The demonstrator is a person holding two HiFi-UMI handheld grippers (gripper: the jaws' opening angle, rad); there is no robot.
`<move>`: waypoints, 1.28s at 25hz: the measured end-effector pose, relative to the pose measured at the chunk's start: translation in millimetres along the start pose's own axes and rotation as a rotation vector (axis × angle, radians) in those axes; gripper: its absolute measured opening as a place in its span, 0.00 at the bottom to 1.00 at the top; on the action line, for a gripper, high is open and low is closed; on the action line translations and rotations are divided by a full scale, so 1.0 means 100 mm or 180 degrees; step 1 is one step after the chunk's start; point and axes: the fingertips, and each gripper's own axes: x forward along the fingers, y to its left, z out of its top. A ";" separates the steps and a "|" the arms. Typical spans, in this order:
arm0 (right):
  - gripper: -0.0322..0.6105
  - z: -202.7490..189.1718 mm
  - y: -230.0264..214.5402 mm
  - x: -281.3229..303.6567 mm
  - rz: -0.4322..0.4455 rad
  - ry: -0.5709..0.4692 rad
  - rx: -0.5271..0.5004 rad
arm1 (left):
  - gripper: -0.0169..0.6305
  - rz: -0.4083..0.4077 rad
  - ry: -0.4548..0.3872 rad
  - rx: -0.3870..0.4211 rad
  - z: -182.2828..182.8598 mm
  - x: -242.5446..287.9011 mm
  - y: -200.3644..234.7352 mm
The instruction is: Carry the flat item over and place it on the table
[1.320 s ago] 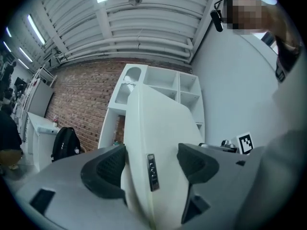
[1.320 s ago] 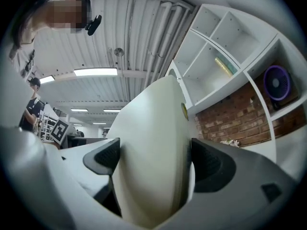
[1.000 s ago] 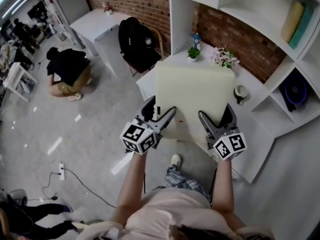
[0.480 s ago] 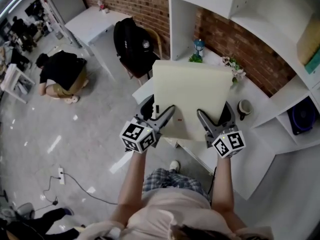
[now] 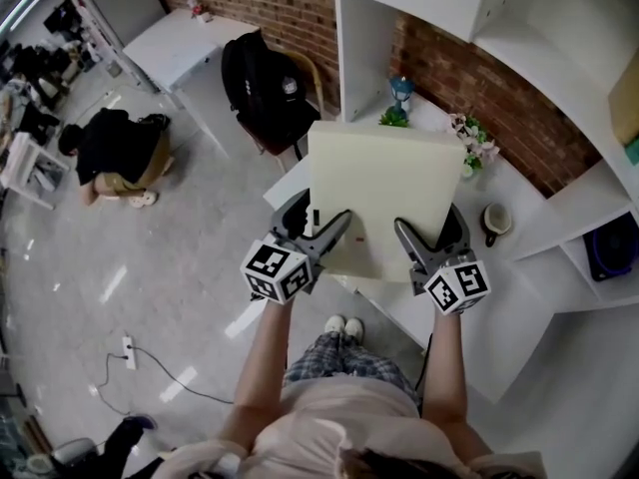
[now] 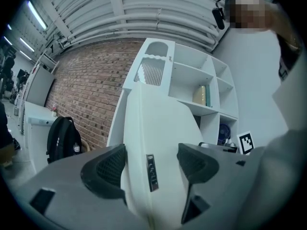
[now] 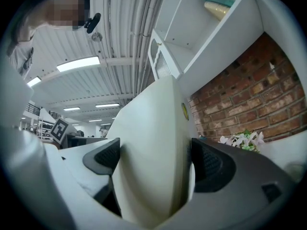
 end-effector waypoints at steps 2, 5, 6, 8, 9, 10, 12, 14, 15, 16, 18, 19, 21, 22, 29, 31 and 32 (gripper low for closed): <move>0.78 -0.06 -0.05 0.06 -0.0031 0.0044 0.0027 | 0.55 -0.0008 0.0042 -0.0013 -0.05 0.06 0.07; 0.78 -0.18 -0.13 0.13 -0.0043 0.0145 0.0040 | 0.55 -0.0014 0.0115 -0.0034 -0.15 0.15 0.16; 0.78 -0.22 -0.15 0.16 -0.0047 0.0180 0.0044 | 0.55 -0.0017 0.0136 -0.0041 -0.19 0.18 0.19; 0.78 -0.31 -0.20 0.22 -0.0087 0.0253 0.0067 | 0.55 -0.0019 0.0177 -0.0070 -0.27 0.23 0.28; 0.78 -0.36 -0.24 0.26 -0.0111 0.0294 0.0085 | 0.55 -0.0016 0.0200 -0.0091 -0.31 0.26 0.32; 0.78 -0.41 -0.27 0.29 -0.0128 0.0338 0.0107 | 0.55 -0.0010 0.0225 -0.0115 -0.36 0.30 0.36; 0.78 -0.53 -0.34 0.36 -0.0148 0.0433 0.0161 | 0.55 0.0006 0.0279 -0.0170 -0.46 0.37 0.45; 0.78 -0.65 -0.40 0.41 -0.0169 0.0527 0.0205 | 0.55 0.0016 0.0334 -0.0225 -0.58 0.43 0.52; 0.78 -0.71 -0.43 0.44 -0.0179 0.0574 0.0224 | 0.55 0.0020 0.0362 -0.0249 -0.63 0.45 0.56; 0.78 -0.76 -0.46 0.46 -0.0186 0.0618 0.0243 | 0.55 0.0025 0.0388 -0.0267 -0.68 0.48 0.59; 0.78 -0.88 -0.52 0.52 -0.0194 0.0702 0.0285 | 0.55 0.0040 0.0435 -0.0294 -0.78 0.53 0.67; 0.78 -0.94 -0.55 0.54 -0.0198 0.0743 0.0309 | 0.55 0.0045 0.0458 -0.0309 -0.83 0.57 0.70; 0.78 -1.04 -0.62 0.60 -0.0215 0.0832 0.0356 | 0.55 0.0047 0.0506 -0.0345 -0.92 0.63 0.77; 0.78 -1.09 -0.65 0.62 -0.0226 0.0877 0.0376 | 0.55 0.0045 0.0531 -0.0364 -0.97 0.66 0.80; 0.78 -1.42 -0.88 0.80 -0.0237 0.1145 0.0514 | 0.55 0.0092 0.0681 -0.0472 -1.26 0.87 1.02; 0.78 -1.48 -0.93 0.84 -0.0256 0.1189 0.0607 | 0.55 0.0103 0.0705 -0.0508 -1.29 0.92 1.07; 0.78 -1.51 -0.95 0.86 -0.0268 0.1210 0.0649 | 0.55 0.0108 0.0721 -0.0523 -1.31 0.94 1.09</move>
